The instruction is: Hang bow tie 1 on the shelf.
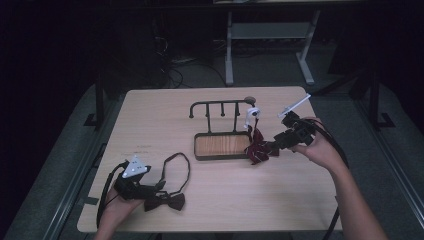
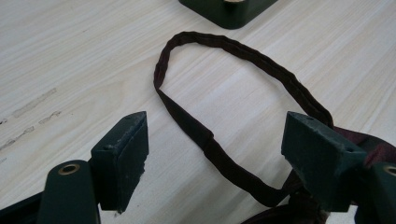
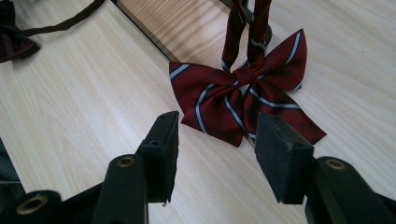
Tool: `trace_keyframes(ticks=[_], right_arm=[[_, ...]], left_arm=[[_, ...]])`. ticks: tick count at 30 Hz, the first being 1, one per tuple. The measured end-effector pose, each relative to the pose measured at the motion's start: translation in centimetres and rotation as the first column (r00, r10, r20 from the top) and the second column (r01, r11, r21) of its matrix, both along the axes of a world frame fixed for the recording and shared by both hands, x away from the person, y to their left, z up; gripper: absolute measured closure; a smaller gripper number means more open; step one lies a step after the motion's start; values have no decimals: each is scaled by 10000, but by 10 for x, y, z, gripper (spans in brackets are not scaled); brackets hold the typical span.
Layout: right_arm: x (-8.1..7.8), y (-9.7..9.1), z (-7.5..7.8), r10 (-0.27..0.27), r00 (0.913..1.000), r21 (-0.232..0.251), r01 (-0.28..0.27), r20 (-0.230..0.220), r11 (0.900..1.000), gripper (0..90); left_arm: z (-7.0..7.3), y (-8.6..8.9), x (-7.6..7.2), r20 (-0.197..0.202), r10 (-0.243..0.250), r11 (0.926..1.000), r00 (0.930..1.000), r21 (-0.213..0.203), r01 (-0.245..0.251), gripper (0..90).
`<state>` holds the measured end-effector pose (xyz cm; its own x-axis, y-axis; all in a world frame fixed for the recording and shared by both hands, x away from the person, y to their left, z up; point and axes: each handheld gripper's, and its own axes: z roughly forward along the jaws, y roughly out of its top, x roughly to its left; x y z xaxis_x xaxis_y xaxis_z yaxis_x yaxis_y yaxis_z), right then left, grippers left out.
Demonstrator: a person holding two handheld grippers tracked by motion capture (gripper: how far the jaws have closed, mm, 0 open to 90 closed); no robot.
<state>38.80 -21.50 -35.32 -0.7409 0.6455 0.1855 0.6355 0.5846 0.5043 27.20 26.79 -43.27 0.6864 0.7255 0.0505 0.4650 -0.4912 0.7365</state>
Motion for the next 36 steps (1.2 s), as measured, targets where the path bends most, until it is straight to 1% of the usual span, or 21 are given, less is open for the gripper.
trace_keyframes(ticks=[2, 5, 8, 18, 24, 26, 28, 36], right_arm=[[-2, -1, -2, -39, 10000, 50, 39, -32, 10000, 490], [-4, -3, -4, -77, 10000, 123, 77, -45, 9999, 482], [-8, -5, -8, -82, 10000, 210, 81, 26, 9997, 479], [-19, -13, -24, -283, 9994, 286, 289, -203, 9992, 473], [-25, -18, -30, -400, 9991, 438, 407, -171, 9982, 468], [-27, -19, -31, -443, 9989, 357, 449, -175, 9984, 466], [-29, -20, -33, -460, 9988, 455, 468, -177, 9979, 466], [-39, -24, -42, -479, 9987, 479, 488, -200, 9977, 466]], left_arm=[[0, 0, 0, -3, 12, 10000, 10000, 42, -12, 235], [-1, 0, 0, -33, 38, 10000, 10000, -14, -38, 235], [-1, 0, 0, -55, 47, 10000, 10000, 27, -47, 235], [0, 1, 0, -52, 103, 9999, 9999, 59, -103, 236], [0, 1, 0, 8, 169, 9998, 9999, 51, -169, 237], [0, 1, 0, -6, 157, 9999, 9999, 58, -157, 238], [0, 1, 0, -12, 152, 9999, 9999, 63, -152, 238], [-1, 1, 0, -29, 225, 9997, 9997, 15, -225, 238]])
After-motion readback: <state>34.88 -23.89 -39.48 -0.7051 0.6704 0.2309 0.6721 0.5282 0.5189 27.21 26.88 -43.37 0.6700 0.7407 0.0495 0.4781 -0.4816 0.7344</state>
